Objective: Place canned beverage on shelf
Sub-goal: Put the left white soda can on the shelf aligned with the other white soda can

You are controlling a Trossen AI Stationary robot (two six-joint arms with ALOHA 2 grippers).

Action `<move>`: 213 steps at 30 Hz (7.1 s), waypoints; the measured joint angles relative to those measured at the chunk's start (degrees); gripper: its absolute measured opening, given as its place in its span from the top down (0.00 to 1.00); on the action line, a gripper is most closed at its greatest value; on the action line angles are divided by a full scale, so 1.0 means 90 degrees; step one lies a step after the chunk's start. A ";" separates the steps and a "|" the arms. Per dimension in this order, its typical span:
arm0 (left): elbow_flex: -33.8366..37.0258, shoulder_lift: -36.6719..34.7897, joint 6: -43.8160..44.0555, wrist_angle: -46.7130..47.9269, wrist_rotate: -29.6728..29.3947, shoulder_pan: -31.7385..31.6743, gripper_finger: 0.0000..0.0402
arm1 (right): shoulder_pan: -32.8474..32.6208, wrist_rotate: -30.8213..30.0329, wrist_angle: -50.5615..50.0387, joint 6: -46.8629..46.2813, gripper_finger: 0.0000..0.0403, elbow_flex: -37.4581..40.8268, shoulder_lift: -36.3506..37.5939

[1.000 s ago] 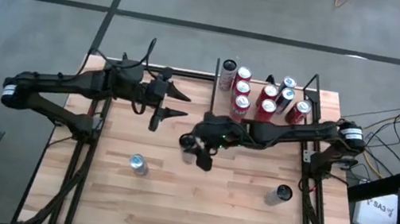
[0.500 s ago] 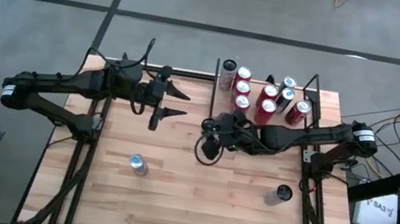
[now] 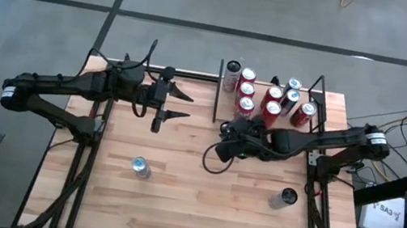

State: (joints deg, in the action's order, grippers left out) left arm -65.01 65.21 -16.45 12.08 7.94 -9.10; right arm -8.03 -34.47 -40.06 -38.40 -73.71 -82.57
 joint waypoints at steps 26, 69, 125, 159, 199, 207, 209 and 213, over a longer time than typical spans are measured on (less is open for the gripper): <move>0.0000 0.0027 -0.0547 0.0173 0.0005 -0.0005 0.53 | 0.0027 -0.1572 0.3058 -0.0279 0.39 0.2534 0.1184; 0.0000 0.0049 -0.0622 0.0094 0.0010 -0.0010 0.53 | 0.0481 -0.1115 0.3472 0.1325 0.39 0.1411 0.0304; 0.0027 0.0046 -0.0592 0.0138 0.0010 -0.0010 0.53 | 0.1120 -0.1744 0.2405 -0.0001 0.39 0.0775 -0.0738; 0.0036 0.0046 -0.0592 0.0138 0.0010 -0.0012 0.53 | 0.1387 -0.1847 0.2553 0.0049 0.38 0.0780 -0.0803; 0.0036 0.0044 -0.0426 0.0236 0.0010 -0.0010 0.53 | 0.1411 -0.0969 0.1373 0.2008 0.29 -0.0929 -0.0747; 0.0217 0.0041 -0.0112 0.0206 0.0015 -0.0010 0.53 | 0.1411 0.0613 0.0328 0.3132 0.51 -0.1555 -0.0625; 0.0312 0.0039 -0.0026 0.0129 0.0013 -0.0012 0.53 | 0.1411 0.0834 0.0083 0.3449 0.60 -0.1557 -0.0532; 0.0403 0.0041 0.0172 0.0095 0.0015 -0.0011 0.53 | 0.1448 0.1393 -0.0803 0.3947 0.80 -0.1557 -0.0389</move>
State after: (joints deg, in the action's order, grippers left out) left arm -61.38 65.58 -14.90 12.93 8.08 -9.20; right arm 5.00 -21.93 -47.28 -2.88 -87.72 -86.07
